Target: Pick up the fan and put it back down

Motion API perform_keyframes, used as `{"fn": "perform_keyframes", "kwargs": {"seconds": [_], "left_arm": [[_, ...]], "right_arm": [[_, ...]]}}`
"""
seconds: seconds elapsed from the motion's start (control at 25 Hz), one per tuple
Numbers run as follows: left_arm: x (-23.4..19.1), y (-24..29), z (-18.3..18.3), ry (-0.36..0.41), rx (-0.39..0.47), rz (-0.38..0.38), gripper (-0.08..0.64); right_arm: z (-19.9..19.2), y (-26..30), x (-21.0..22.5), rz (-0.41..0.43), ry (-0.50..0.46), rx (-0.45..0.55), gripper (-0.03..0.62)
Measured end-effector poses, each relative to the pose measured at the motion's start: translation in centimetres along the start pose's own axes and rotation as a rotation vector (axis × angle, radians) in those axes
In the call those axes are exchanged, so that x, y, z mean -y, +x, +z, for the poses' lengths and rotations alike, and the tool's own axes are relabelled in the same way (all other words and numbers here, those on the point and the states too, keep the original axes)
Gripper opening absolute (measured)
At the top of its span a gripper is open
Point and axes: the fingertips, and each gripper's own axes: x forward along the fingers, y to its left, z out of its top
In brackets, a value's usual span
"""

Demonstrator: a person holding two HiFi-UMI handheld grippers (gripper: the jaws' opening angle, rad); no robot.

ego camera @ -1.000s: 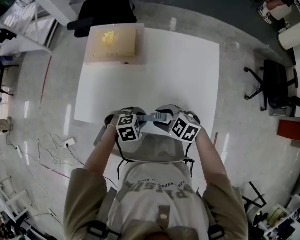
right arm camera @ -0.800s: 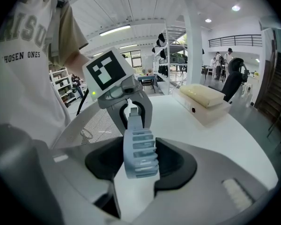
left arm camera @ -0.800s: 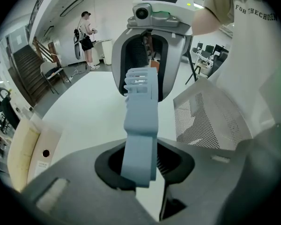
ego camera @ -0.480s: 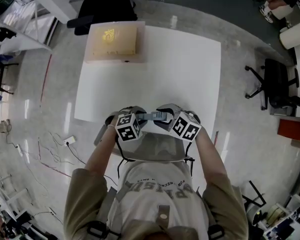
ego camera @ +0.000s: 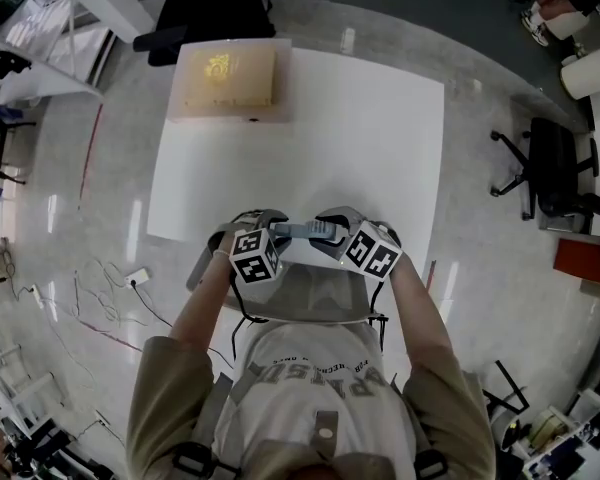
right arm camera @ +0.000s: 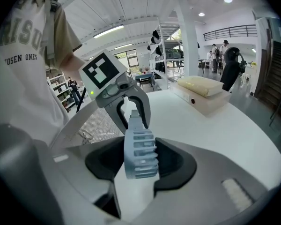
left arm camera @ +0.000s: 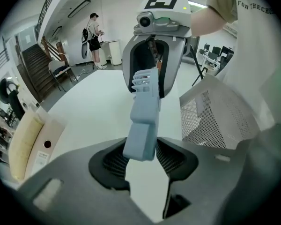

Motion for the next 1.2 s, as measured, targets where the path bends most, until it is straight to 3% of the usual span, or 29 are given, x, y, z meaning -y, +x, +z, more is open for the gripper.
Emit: {"fn": "perform_keyframes", "kwargs": {"seconds": [0.44, 0.76, 1.2], "left_arm": [[-0.4, 1.1, -1.6, 0.056, -0.036, 0.108, 0.201], [-0.2, 1.5, -2.2, 0.093, -0.041, 0.137, 0.213], [0.0, 2.0, -1.9, 0.217, -0.068, 0.206, 0.213]], "right_arm": [[-2.0, 2.0, 0.5, 0.024, 0.087, -0.024, 0.187], [-3.7, 3.1, 1.2, 0.025, 0.118, -0.049, 0.187], [-4.4, 3.9, 1.5, 0.027, 0.159, -0.06, 0.187]]}}
